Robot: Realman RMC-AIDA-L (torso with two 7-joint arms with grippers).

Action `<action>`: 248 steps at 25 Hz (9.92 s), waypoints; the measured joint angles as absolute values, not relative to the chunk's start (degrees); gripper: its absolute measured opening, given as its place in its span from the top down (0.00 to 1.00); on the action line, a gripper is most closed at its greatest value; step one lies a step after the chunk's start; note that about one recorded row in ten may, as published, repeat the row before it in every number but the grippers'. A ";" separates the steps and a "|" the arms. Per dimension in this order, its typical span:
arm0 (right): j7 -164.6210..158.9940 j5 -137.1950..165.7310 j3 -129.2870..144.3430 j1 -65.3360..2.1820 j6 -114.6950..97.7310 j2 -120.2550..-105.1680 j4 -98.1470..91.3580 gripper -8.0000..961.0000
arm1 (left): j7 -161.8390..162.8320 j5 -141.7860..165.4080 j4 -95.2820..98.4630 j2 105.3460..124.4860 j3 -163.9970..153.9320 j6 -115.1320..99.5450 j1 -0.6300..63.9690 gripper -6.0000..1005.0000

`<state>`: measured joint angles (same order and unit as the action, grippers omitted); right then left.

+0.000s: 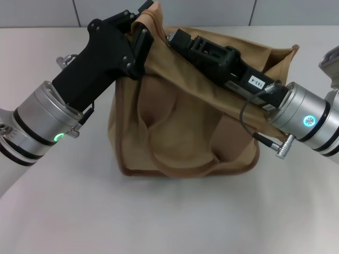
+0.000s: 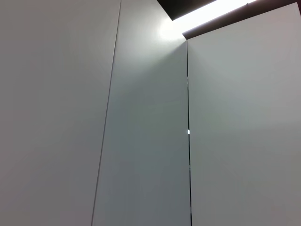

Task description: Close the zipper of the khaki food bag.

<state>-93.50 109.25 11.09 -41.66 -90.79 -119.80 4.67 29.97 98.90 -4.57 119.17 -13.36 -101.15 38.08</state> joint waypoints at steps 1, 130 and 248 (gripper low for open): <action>-93.19 109.25 11.03 -41.66 -90.83 -119.80 4.67 0.63 | 29.97 98.90 -4.57 119.18 -13.36 -101.15 38.08 0.96; -58.97 110.74 12.30 -42.63 -98.31 -119.79 -2.19 0.78 | 29.88 98.87 -6.59 119.18 -11.51 -102.32 37.53 0.94; -70.74 106.16 31.69 -45.05 -96.82 -119.71 -20.57 0.83 | 29.48 98.85 -7.47 119.26 -10.11 -101.98 38.15 0.92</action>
